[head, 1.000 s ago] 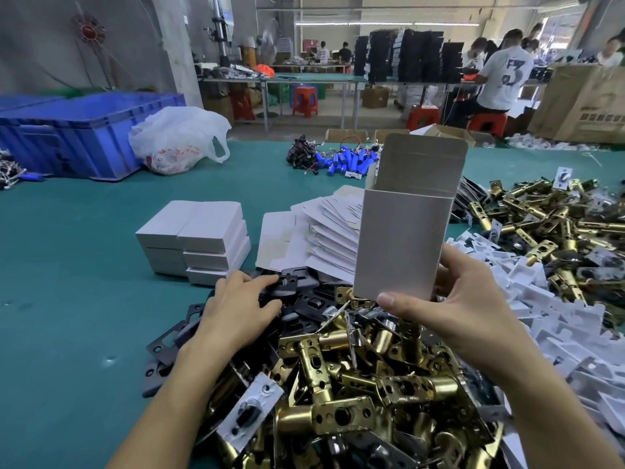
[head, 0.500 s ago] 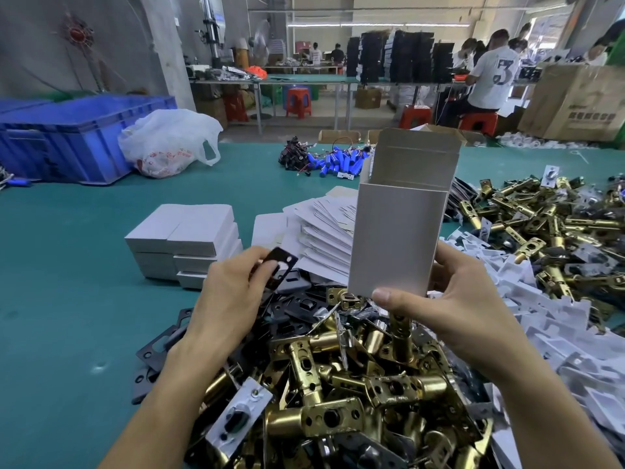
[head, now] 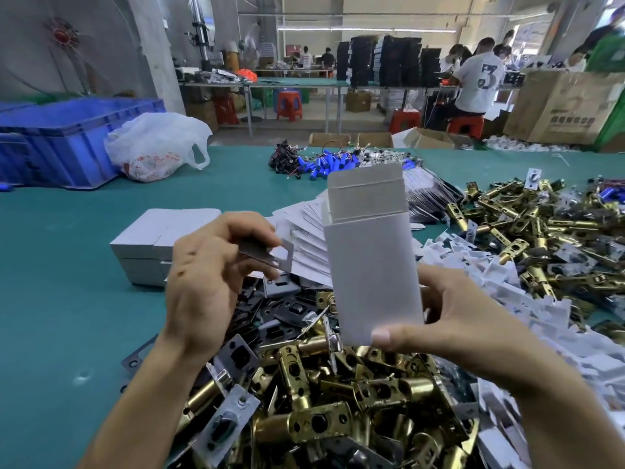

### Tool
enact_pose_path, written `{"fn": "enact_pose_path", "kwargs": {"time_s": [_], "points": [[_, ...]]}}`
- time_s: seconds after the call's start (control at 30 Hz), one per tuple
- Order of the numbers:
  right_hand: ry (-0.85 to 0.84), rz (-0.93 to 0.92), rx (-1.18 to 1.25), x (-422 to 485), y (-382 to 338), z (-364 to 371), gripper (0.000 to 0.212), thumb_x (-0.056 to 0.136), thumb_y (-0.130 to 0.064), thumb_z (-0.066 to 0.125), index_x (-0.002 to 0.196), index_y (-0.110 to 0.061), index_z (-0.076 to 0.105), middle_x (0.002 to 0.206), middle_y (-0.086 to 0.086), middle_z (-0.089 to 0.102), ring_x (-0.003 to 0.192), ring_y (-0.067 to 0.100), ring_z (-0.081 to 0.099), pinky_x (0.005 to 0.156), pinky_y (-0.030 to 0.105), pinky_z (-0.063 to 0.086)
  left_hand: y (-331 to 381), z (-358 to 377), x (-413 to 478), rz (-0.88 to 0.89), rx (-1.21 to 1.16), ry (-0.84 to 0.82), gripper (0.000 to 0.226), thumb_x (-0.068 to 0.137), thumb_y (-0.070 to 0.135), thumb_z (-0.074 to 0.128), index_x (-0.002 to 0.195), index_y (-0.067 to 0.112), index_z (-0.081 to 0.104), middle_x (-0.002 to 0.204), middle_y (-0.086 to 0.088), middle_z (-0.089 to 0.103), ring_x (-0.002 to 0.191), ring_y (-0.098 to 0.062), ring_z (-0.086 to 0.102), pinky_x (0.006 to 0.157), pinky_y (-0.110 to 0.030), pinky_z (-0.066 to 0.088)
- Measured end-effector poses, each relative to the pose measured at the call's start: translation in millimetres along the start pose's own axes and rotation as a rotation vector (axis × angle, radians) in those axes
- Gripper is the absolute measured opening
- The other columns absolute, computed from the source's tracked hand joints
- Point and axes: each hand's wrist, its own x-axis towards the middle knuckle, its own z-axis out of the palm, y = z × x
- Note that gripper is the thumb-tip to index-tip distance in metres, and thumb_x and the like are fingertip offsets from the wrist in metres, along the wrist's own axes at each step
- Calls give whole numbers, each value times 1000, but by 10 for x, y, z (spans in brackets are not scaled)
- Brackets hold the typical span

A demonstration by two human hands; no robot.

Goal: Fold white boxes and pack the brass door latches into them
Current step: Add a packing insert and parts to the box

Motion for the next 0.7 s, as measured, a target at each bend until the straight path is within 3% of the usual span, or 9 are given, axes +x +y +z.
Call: {"fn": "enact_pose_path", "kwargs": {"time_s": [0.1, 0.2, 0.33, 0.43, 0.5, 0.57, 0.7], "points": [[14, 16, -16, 26, 2, 69, 54, 67, -26, 87, 117, -26, 66, 99, -4, 77, 86, 15, 75, 67, 20, 56, 68, 10, -8, 23, -119, -7, 37, 80, 18, 43, 71, 18, 80, 84, 3, 72, 86, -7, 65, 71, -16, 51], [2, 18, -75, 35, -17, 117, 54, 67, -30, 86, 117, -25, 65, 98, -9, 77, 86, 8, 74, 68, 14, 53, 39, 54, -33, 75, -35, -6, 11, 75, 20, 69, 79, 25, 79, 83, 7, 72, 76, -7, 65, 67, -17, 53], [61, 54, -102, 24, -17, 100, 57, 62, -33, 87, 114, -25, 66, 93, -10, 77, 80, 8, 74, 64, 14, 54, -19, 43, -43, -45, 8, -2, 33, 61, 25, 93, 92, 28, 79, 89, 3, 76, 80, -12, 72, 71, -23, 59], [88, 52, -67, 20, -34, 78, 54, 63, -30, 88, 113, -27, 67, 95, -4, 77, 82, 15, 75, 69, 26, 60, -57, 59, -13, -164, 47, 140, 40, 50, 22, 90, 88, 30, 81, 86, 3, 77, 78, -10, 72, 70, -20, 58], [99, 55, -38, 18, -52, 97, 51, 63, -28, 88, 110, -29, 68, 95, -2, 77, 82, 18, 75, 70, 32, 62, -72, 53, 2, -259, -51, 167, 35, 46, 23, 86, 81, 26, 82, 79, 3, 75, 72, -8, 71, 66, -18, 57], [137, 53, -48, 20, -70, 116, 48, 62, -27, 90, 105, -29, 71, 93, -3, 77, 81, 16, 74, 69, 31, 61, -43, 22, 4, -353, -212, 73, 30, 46, 23, 90, 74, 22, 81, 72, 3, 72, 63, -7, 68, 60, -20, 58], [217, 51, -42, 40, -85, 171, 40, 66, -18, 90, 101, -25, 72, 92, -3, 77, 81, 15, 74, 74, 36, 62, -19, 45, -23, -472, -354, -126, 46, 39, 33, 103, 71, 18, 73, 70, -1, 65, 59, -9, 64, 58, -25, 58]]}}
